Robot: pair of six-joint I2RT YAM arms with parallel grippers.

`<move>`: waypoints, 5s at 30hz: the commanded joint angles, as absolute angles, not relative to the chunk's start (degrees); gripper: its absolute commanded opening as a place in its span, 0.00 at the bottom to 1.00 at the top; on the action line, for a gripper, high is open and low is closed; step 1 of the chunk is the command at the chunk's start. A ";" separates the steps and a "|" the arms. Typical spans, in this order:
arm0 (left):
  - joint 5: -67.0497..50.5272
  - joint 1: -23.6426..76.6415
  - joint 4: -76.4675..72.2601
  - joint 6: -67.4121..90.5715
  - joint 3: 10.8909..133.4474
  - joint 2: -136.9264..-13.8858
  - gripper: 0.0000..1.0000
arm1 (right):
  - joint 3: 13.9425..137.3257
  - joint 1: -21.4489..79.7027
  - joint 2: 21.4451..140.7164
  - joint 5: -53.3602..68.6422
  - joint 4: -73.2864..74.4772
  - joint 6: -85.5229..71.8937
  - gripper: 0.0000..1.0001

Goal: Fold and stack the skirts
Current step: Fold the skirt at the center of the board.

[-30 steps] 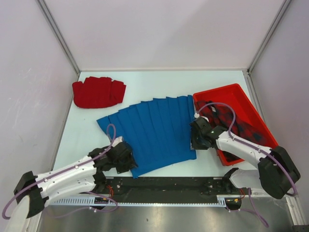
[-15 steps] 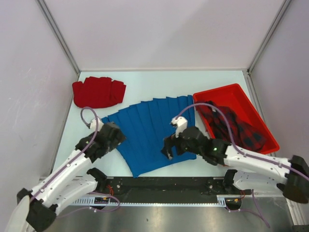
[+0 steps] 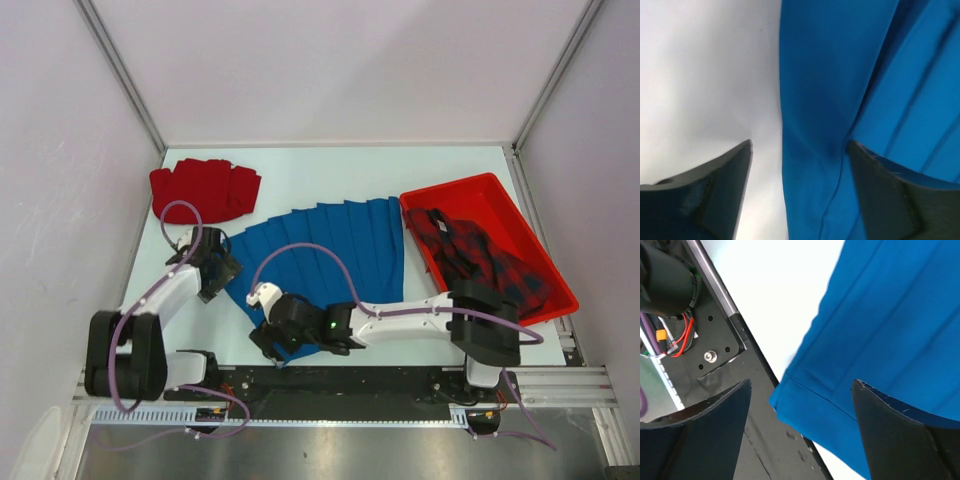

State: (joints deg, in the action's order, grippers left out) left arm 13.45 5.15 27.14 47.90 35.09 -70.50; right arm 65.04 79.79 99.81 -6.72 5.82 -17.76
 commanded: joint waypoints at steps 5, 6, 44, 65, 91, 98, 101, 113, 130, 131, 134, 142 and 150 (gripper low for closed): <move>9.93 1.23 20.84 43.33 39.02 -80.85 0.71 | 71.19 81.56 107.05 -4.75 7.82 -16.70 0.74; 9.76 1.23 20.40 43.33 39.20 -82.08 0.70 | 71.71 81.56 108.09 -4.66 8.78 -16.70 0.72; 3.46 -6.24 20.40 42.98 39.90 -55.98 0.00 | 71.46 79.28 101.26 13.98 8.08 -14.06 0.00; 7.47 23.02 12.30 44.30 62.48 -79.35 0.00 | 49.49 72.60 74.72 -4.65 15.02 -28.56 0.00; 7.21 38.85 16.61 36.56 96.32 -114.59 0.00 | 34.63 63.54 57.74 -10.46 26.80 -42.54 0.00; 4.23 39.90 16.00 36.30 98.96 -118.74 0.00 | 34.54 62.05 56.16 -12.31 32.69 -45.26 0.02; 2.73 40.16 15.04 36.12 99.40 -119.97 0.00 | 34.28 61.70 55.90 -12.04 33.57 -45.62 0.02; 0.44 41.92 14.76 34.28 101.78 -123.66 0.31 | 32.69 60.56 55.55 -11.43 33.75 -46.67 0.20; 4.82 42.01 15.21 30.15 87.12 -97.31 1.00 | 36.39 58.62 51.31 11.64 6.13 -34.01 1.00; 6.31 41.84 15.64 30.15 83.36 -95.55 1.00 | 36.30 58.80 53.94 13.78 2.67 -34.45 1.00; 8.61 39.47 14.86 30.67 74.84 -88.70 1.00 | 37.08 59.59 64.84 23.27 -10.52 -37.08 1.00; 3.25 28.49 15.47 31.99 63.20 -81.83 1.00 | 38.23 61.79 82.26 21.11 -10.83 -40.52 1.00; 0.44 26.73 12.56 20.84 69.33 -91.74 1.00 | 37.71 62.40 82.88 8.19 7.98 -37.45 1.00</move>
State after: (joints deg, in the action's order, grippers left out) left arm 2.79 27.53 15.20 28.34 63.13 -85.17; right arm 36.56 62.19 82.91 15.79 -2.35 -39.44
